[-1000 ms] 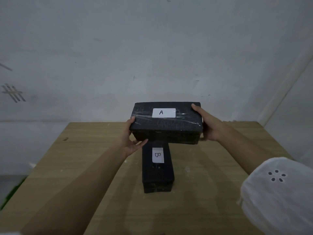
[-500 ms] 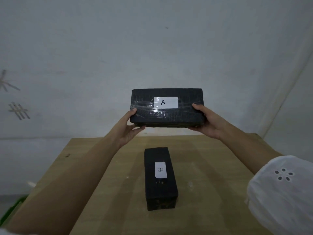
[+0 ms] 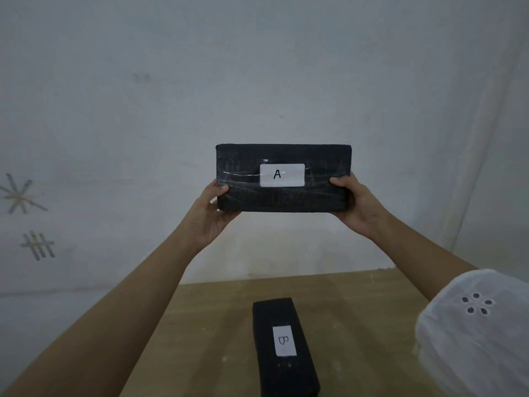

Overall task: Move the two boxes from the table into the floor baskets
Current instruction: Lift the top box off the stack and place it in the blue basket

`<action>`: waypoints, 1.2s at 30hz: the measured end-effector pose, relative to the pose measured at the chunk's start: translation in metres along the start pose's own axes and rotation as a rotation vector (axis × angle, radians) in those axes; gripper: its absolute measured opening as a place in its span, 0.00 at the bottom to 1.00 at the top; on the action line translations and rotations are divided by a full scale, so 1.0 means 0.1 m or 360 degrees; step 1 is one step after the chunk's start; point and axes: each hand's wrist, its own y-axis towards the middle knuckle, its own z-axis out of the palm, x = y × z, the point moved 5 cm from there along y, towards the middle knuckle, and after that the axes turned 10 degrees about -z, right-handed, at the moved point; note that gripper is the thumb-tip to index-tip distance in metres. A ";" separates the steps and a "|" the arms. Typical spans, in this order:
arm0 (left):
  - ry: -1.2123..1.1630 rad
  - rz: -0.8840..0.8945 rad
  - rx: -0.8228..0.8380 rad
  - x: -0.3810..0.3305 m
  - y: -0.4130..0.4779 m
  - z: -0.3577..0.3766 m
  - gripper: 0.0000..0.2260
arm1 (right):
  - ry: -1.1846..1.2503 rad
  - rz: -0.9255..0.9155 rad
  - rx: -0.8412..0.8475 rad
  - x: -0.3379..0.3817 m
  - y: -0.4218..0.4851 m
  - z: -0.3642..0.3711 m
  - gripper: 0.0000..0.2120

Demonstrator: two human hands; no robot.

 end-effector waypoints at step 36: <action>0.0524 -0.0586 -0.0764 0.54 -1.12 -0.81 0.21 | -0.0452 0.0991 -0.0319 -0.92 -1.00 0.29 0.17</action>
